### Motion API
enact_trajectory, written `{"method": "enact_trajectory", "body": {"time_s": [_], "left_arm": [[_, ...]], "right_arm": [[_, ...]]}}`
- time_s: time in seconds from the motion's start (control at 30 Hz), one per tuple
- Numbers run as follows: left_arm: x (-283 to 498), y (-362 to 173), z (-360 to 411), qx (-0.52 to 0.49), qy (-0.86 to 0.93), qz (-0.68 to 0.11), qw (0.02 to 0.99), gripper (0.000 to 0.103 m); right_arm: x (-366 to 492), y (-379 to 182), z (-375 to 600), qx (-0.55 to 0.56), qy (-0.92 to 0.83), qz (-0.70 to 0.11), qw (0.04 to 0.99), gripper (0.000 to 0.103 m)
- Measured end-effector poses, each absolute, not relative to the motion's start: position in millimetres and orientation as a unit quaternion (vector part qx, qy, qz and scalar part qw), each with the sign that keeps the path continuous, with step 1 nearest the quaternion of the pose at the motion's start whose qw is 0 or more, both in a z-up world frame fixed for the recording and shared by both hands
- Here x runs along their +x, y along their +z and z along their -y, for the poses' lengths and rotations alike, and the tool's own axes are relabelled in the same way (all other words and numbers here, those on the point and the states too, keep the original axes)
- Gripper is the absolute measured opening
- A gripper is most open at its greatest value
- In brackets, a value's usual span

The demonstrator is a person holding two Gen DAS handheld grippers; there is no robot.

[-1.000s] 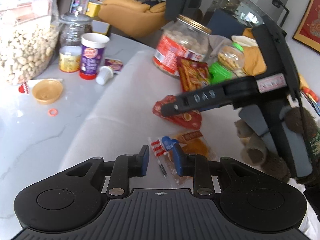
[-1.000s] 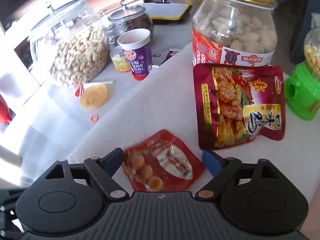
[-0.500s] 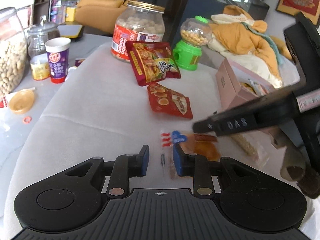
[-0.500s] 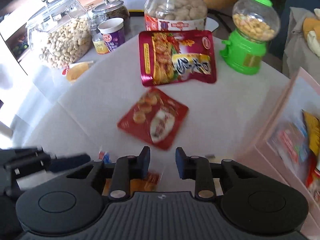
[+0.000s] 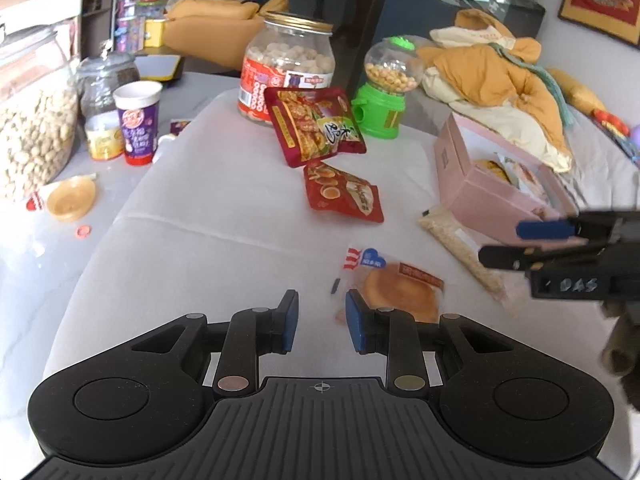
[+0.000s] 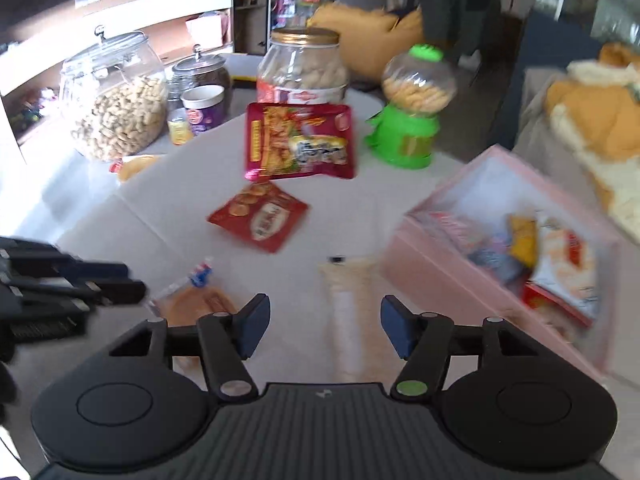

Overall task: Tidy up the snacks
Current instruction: 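Grasp the round cake packet with the left gripper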

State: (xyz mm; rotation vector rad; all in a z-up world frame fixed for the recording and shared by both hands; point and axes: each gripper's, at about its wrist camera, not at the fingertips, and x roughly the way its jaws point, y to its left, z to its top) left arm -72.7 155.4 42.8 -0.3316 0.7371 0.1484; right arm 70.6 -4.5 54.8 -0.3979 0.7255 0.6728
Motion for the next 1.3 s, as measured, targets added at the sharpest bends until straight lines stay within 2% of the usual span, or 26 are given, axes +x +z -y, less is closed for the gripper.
{"method": "enact_trajectory", "body": {"time_s": [0.23, 0.3, 0.5, 0.73, 0.9, 0.97, 1.03, 1.1, 1.13, 1.3], "left_arm": [[-63, 32, -152, -0.258, 0.024, -0.38, 0.888, 0.03], [-49, 27, -147, -0.254, 0.042, -0.381, 0.888, 0.03], [-3, 21, -137, -0.258, 0.058, -0.369, 0.891, 0.045], [26, 29, -107, -0.202, 0.056, -0.382, 0.9, 0.047], [42, 28, -81, -0.134, 0.053, -0.409, 0.901, 0.078], [50, 27, -72, -0.105, 0.054, -0.421, 0.899, 0.082], [55, 26, -66, -0.074, 0.054, -0.429, 0.899, 0.084], [56, 24, -63, -0.053, 0.05, -0.429, 0.9, 0.084], [55, 24, -65, -0.052, 0.047, -0.427, 0.902, 0.084], [45, 23, -77, -0.052, 0.036, -0.419, 0.906, 0.079]], "right_arm": [[85, 14, 37, -0.143, 0.279, -0.375, 0.873, 0.063], [85, 4, 44, -0.115, 0.275, -0.371, 0.88, 0.07], [78, -5, 55, -0.084, 0.267, -0.337, 0.899, 0.076], [78, -7, 54, -0.086, 0.262, -0.338, 0.9, 0.08], [79, -7, 55, -0.084, 0.249, -0.337, 0.904, 0.081], [79, -7, 57, -0.078, 0.241, -0.337, 0.907, 0.081], [79, -7, 60, -0.07, 0.234, -0.335, 0.91, 0.076], [79, -6, 64, -0.061, 0.221, -0.33, 0.916, 0.057], [78, -6, 65, -0.058, 0.218, -0.328, 0.917, 0.052], [76, -5, 69, -0.05, 0.224, -0.329, 0.916, 0.049]]}}
